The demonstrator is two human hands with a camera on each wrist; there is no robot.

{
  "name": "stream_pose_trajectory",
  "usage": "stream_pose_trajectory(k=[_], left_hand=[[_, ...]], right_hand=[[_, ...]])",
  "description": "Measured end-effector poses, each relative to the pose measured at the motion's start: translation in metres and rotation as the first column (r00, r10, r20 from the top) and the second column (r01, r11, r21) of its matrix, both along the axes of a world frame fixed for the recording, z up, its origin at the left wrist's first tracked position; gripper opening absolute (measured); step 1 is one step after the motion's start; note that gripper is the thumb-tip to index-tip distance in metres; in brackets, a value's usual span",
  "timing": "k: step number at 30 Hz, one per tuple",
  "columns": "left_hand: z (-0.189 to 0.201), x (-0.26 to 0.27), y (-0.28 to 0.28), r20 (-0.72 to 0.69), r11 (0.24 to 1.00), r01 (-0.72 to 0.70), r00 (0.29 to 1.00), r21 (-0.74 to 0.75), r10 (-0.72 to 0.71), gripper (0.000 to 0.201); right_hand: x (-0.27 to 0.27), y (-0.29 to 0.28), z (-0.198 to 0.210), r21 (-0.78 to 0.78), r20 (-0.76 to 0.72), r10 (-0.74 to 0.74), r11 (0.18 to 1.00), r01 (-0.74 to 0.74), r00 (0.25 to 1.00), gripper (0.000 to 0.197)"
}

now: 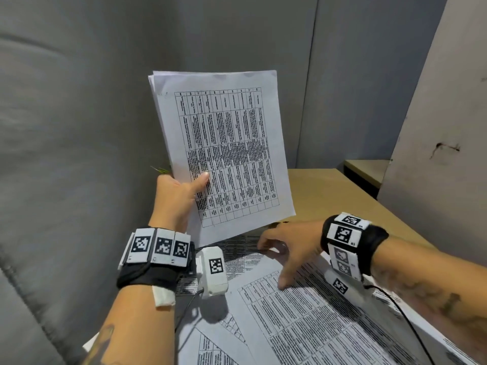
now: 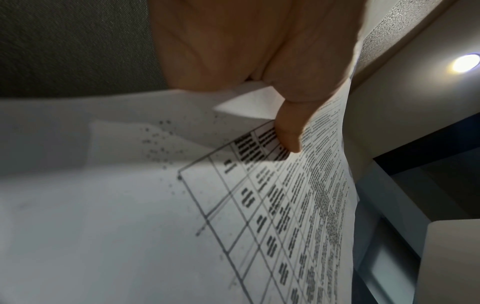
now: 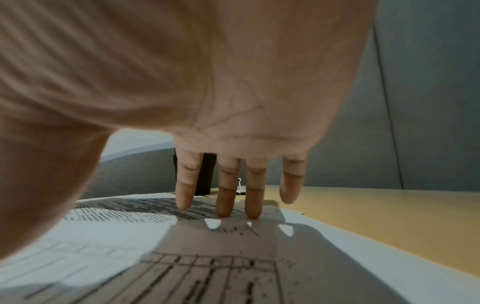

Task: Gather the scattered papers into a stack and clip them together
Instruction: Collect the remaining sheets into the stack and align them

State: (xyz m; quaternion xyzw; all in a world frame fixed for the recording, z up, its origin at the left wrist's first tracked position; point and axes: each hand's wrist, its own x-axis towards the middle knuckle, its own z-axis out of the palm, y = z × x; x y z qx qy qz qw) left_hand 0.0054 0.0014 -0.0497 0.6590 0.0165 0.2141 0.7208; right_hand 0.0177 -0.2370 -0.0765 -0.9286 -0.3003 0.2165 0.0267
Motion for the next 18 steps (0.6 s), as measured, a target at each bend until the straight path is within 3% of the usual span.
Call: stream_pose_trajectory(k=[2, 4, 6, 9, 12, 15, 18], left_hand=[[-0.0002, 0.0008, -0.0003, -0.019, 1.0, -0.008, 1.0, -0.008, 0.008, 0.039], [-0.0015, 0.0026, 0.002, -0.029, 1.0, -0.021, 0.999, -0.01, 0.021, 0.039], [-0.0028, 0.0053, 0.0033, -0.025, 1.0, -0.014, 1.0, -0.004, 0.014, 0.036], [-0.0012, 0.0053, 0.0038, 0.001, 1.0, -0.007, 1.0, -0.018, 0.007, 0.055], [-0.0027, 0.0065, 0.0032, 0.013, 1.0, -0.007, 1.0, -0.003, 0.007, 0.047], [-0.0015, 0.0054, 0.0008, 0.013, 1.0, 0.009, 1.0, 0.015, -0.009, 0.027], [-0.0021, 0.0066, 0.0016, 0.025, 1.0, 0.028, 0.999, 0.001, -0.028, 0.039]], right_hand=[[0.0018, -0.0013, 0.0, -0.106, 0.011, 0.009, 0.994, -0.008, 1.0, 0.09], [0.0038, -0.0014, -0.0008, -0.162, 0.02, 0.003, 0.987, 0.0, 1.0, 0.084], [0.0042, 0.0, -0.0002, -0.159, 0.011, -0.008, 0.987, 0.009, 1.0, 0.069], [0.0032, 0.0013, 0.0001, -0.122, 0.012, -0.005, 0.993, 0.006, 1.0, 0.068], [0.0029, 0.0016, 0.0, -0.077, 0.008, 0.009, 0.997, -0.008, 1.0, 0.08], [0.0035, 0.0018, 0.0007, -0.075, 0.014, -0.004, 0.997, 0.005, 1.0, 0.074], [0.0037, 0.0011, 0.0003, -0.107, 0.002, -0.013, 0.994, 0.013, 1.0, 0.066]])
